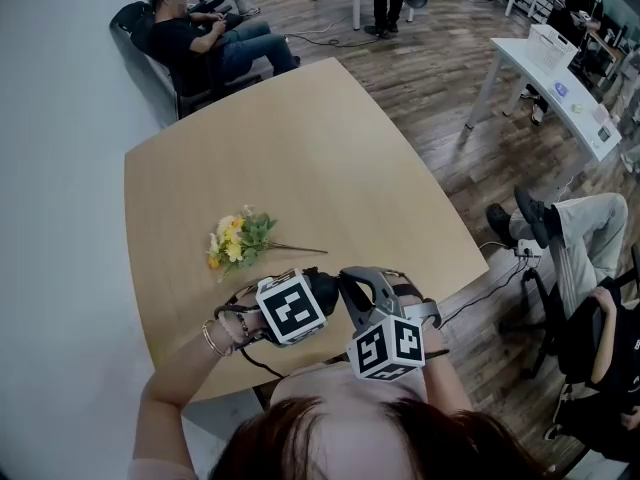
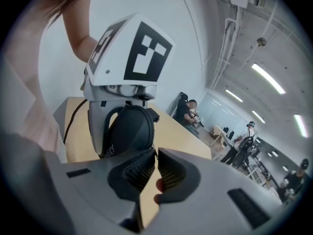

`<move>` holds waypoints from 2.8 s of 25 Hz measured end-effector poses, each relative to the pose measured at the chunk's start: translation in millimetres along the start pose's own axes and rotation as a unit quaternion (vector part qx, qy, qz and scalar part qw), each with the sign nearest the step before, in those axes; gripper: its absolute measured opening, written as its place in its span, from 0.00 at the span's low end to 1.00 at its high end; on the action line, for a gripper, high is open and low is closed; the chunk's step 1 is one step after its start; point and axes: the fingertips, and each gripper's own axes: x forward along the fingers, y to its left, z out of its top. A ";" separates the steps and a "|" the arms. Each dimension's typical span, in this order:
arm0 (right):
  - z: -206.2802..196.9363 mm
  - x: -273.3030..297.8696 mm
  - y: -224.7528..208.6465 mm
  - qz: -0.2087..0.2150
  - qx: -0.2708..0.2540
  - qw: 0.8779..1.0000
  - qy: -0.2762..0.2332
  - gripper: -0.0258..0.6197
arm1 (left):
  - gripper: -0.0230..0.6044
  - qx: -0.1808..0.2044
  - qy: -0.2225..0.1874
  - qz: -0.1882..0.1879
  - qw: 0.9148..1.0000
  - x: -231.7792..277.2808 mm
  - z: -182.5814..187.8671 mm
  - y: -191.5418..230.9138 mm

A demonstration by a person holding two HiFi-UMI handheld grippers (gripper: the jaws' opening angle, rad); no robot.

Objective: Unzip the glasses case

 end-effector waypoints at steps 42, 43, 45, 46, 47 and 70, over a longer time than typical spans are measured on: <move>-5.9 0.9 16.3 0.037 -0.063 0.997 0.027 0.07 | 0.39 0.063 0.082 -0.007 0.995 23.1 -19.7 -2.4; -6.0 0.8 15.8 0.038 -0.061 0.997 0.028 0.07 | 0.39 0.064 0.083 -0.007 0.994 23.0 -19.3 -2.3; -6.2 0.6 14.5 0.039 -0.060 0.997 0.028 0.07 | 0.39 0.065 0.084 -0.007 0.994 22.7 -18.1 -1.7; -6.4 0.2 13.9 0.039 -0.060 0.997 0.029 0.07 | 0.39 0.065 0.084 -0.006 0.994 22.5 -17.3 -1.5; -6.8 -0.1 13.5 0.039 -0.059 0.997 0.030 0.07 | 0.39 0.065 0.085 -0.005 0.994 22.5 -16.8 -1.4; -18.1 3.0 9.7 0.035 0.011 0.999 0.019 0.07 | 0.40 0.029 0.025 0.031 0.999 24.9 -10.9 7.8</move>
